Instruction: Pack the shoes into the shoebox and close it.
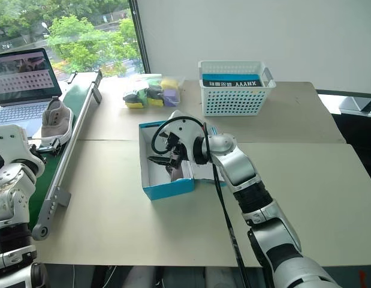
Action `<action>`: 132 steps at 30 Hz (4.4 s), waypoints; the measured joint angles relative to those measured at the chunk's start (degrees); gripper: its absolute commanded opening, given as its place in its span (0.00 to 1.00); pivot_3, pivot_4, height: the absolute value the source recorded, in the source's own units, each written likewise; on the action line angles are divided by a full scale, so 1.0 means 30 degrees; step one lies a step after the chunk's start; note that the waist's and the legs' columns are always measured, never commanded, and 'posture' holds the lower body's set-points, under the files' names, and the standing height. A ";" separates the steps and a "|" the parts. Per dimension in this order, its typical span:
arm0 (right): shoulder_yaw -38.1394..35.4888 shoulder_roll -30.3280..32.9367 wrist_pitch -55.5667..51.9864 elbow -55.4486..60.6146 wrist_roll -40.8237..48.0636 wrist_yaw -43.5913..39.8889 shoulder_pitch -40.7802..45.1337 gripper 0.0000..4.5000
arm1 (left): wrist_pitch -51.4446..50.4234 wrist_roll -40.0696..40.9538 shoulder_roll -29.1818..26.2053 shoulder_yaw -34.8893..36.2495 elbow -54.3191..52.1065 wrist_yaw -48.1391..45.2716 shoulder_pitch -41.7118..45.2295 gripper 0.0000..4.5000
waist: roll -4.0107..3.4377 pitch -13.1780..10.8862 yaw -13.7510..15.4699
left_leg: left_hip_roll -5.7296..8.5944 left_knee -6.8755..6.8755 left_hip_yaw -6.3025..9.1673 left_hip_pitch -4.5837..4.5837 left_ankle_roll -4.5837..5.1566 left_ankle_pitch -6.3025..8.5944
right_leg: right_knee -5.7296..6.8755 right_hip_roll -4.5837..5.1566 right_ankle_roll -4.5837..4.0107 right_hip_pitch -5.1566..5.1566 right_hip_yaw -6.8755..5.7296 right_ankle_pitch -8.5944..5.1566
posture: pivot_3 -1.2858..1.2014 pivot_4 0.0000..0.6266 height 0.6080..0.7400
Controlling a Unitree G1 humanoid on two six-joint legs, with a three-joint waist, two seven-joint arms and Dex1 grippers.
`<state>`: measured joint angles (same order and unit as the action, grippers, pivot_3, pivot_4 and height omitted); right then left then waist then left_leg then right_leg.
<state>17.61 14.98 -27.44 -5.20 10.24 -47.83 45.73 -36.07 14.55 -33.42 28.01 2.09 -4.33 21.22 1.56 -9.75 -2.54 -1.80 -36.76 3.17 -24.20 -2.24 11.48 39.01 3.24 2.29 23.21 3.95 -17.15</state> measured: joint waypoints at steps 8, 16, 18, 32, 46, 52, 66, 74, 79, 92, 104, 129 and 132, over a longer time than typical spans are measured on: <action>0.0012 -0.0020 -0.0104 -0.0010 -0.0027 -0.0019 0.0000 0.99 | 0.0296 -0.0144 0.0005 0.0087 0.1292 0.0485 0.0513 1.00 | 0.0000 0.0000 -0.0011 | -0.0001 -0.0001 0.0002 0.0003 0.0000 0.0000 | 0.0006 -0.0003 0.0000 0.0001 0.0000 0.0000 | 0.52 0.24 1.00; 0.0023 -0.0051 -0.0104 -0.0165 -0.0151 -0.0020 0.0001 1.00 | -0.0243 0.0582 0.0410 0.1211 0.2558 0.0862 0.0619 0.50 | 0.0001 0.0001 0.0006 | -0.0001 -0.0001 0.0004 0.0008 0.0000 -0.0001 | 0.0022 -0.0001 0.0000 0.0003 -0.0003 0.0000 | 0.52 0.24 1.00; 0.0023 -0.0048 -0.0105 -0.0166 -0.0165 -0.0024 0.0001 1.00 | -0.0485 0.0772 0.0434 0.1385 0.2542 0.0912 0.0610 0.35 | 0.0001 0.0001 0.0083 | 0.0001 -0.0002 0.0012 0.0027 -0.0012 -0.0009 | 0.0038 -0.0002 -0.0001 -0.0013 -0.0005 0.0000 | 0.52 0.24 1.00; -0.0174 -0.0221 -0.0388 -0.0169 -0.0094 0.0043 0.0001 1.00 | -0.1734 0.1290 0.0956 0.0499 -0.0065 0.1581 0.2296 0.00 | 0.0033 0.0008 0.0001 | -0.0001 -0.0014 0.0021 -0.0012 -0.0025 -0.0015 | 0.0026 -0.0003 -0.0001 0.0005 -0.0014 0.0002 | 0.52 0.24 1.00; -0.5185 -0.3863 -0.4533 -0.0918 0.3726 0.3827 0.1647 1.00 | -0.4736 0.3665 0.7148 -0.4316 -0.7212 0.2299 0.3841 0.00 | 0.0040 0.0010 -0.0073 | 0.0012 -0.0015 0.0004 -0.0026 -0.0024 -0.0014 | 0.0051 0.0012 0.0002 0.0011 0.0001 0.0006 | 0.52 0.24 1.00; -0.8389 -0.5269 -0.7465 -0.1050 0.6462 0.6379 0.2885 1.00 | -0.5111 0.4191 0.9249 -0.5219 -0.8959 0.3181 0.4018 0.00 | 0.0039 0.0010 -0.0009 | 0.0017 -0.0018 0.0003 -0.0022 -0.0023 -0.0015 | 0.0038 0.0009 0.0001 0.0008 0.0003 0.0006 | 0.52 0.24 1.00; -0.9788 -0.5226 -0.8660 -0.1293 0.8283 0.8472 0.3406 1.00 | -0.5214 0.4950 0.9241 -0.5113 -0.9280 0.3065 0.4866 0.00 | 0.0039 0.0010 -0.0006 | 0.0023 -0.0019 -0.0006 -0.0027 -0.0021 -0.0016 | 0.0016 0.0006 0.0002 0.0002 0.0004 0.0005 | 0.52 0.24 1.00; -0.9862 -0.5262 -0.8661 -0.1574 0.8385 0.8737 0.3401 0.94 | -0.5820 0.5418 0.9539 -0.5203 -0.9542 0.3340 0.4985 0.00 | 0.0039 0.0010 -0.0005 | 0.0021 -0.0017 -0.0007 -0.0036 -0.0021 -0.0016 | 0.0001 0.0009 0.0003 0.0001 0.0003 0.0005 | 0.52 0.24 1.00; -1.0034 -0.5233 -0.8610 -0.1885 0.8863 0.8855 0.3406 0.61 | -0.6128 0.5699 0.9894 -0.5290 -0.9763 0.3691 0.4981 0.00 | 0.0039 0.0009 -0.0014 | 0.0021 -0.0018 -0.0008 -0.0033 -0.0021 -0.0016 | 0.0001 0.0006 0.0003 0.0001 0.0004 0.0005 | 0.52 0.24 1.00; -0.9634 -0.5335 -0.8320 -0.2265 0.8968 0.8845 0.3412 0.09 | -0.7510 0.6617 0.9953 -0.4488 -1.0604 0.4319 0.4836 0.19 | 0.0039 0.0009 -0.0046 | 0.0019 -0.0015 -0.0010 -0.0034 -0.0020 -0.0015 | -0.0004 0.0005 0.0003 0.0001 0.0004 0.0005 | 0.52 0.24 1.00; -0.8965 -0.3676 -0.7675 -0.2553 0.7755 0.9850 0.4962 0.08 | -1.1012 0.9975 0.4148 -0.0323 -1.2115 0.2632 0.2502 0.55 | 0.0031 0.0005 -0.0233 | 0.0006 -0.0003 -0.0005 -0.0023 -0.0021 -0.0016 | 0.0000 -0.0012 0.0002 0.0013 0.0008 0.0004 | 0.52 0.24 1.00; -0.3403 -0.3006 -1.4061 -0.1561 0.5899 0.9498 0.2564 0.08 | -0.9657 1.0294 0.1920 -0.0782 -1.1955 0.1104 0.2639 0.55 | 0.0032 0.0000 -0.0032 | 0.0007 0.0004 -0.0001 -0.0028 -0.0020 -0.0014 | -0.0019 -0.0007 0.0002 0.0006 0.0004 0.0004 | 0.52 0.24 1.00; -0.3339 -0.3356 -1.4076 -0.1926 0.5647 0.9611 0.2134 0.08 | -0.9656 1.0291 0.1920 -0.0773 -1.1886 0.1238 0.2645 0.55 | 0.0031 0.0000 -0.0024 | 0.0012 0.0003 -0.0005 -0.0031 -0.0020 -0.0014 | -0.0022 -0.0003 0.0002 0.0006 0.0005 0.0004 | 0.52 0.24 1.00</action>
<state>7.60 4.91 -69.67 -10.98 27.18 -19.00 52.13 -65.04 45.42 -27.66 25.69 -33.57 -0.62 29.16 1.65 -9.75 -2.61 -1.76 -36.75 3.16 -24.30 -2.29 11.44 38.95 3.23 2.29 23.23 3.97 -17.14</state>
